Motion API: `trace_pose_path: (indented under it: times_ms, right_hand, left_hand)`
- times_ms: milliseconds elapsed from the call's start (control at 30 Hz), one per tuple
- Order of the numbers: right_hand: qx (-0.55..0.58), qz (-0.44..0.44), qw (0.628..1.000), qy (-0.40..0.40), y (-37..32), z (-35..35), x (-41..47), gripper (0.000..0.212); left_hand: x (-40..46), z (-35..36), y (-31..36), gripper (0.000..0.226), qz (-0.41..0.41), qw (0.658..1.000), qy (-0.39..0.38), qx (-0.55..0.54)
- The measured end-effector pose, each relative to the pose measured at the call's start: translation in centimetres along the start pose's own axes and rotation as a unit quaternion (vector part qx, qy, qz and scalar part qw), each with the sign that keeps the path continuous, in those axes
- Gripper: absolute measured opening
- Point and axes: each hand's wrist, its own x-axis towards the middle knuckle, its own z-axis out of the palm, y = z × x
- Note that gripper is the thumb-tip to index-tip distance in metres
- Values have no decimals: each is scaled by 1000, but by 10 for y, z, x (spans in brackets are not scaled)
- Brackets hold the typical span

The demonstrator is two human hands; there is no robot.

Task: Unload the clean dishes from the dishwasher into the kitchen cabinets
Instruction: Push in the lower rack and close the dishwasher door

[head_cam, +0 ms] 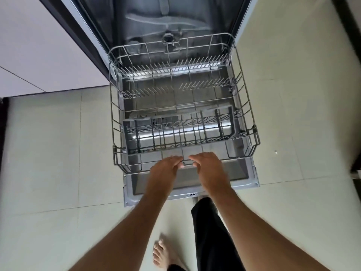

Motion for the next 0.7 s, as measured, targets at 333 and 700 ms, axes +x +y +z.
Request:
trace_pose_path:
  times_ms: [333, 700]
  right_hand:
    - [66, 67, 993, 67, -11, -9, 68, 27]
    - [-3, -34, 996, 84, -33, -47, 185, 29]
  left_hand:
    - [65, -1, 1, 25, -91, 987, 101, -82]
    - [182, -39, 3, 22, -62, 982, 145, -105]
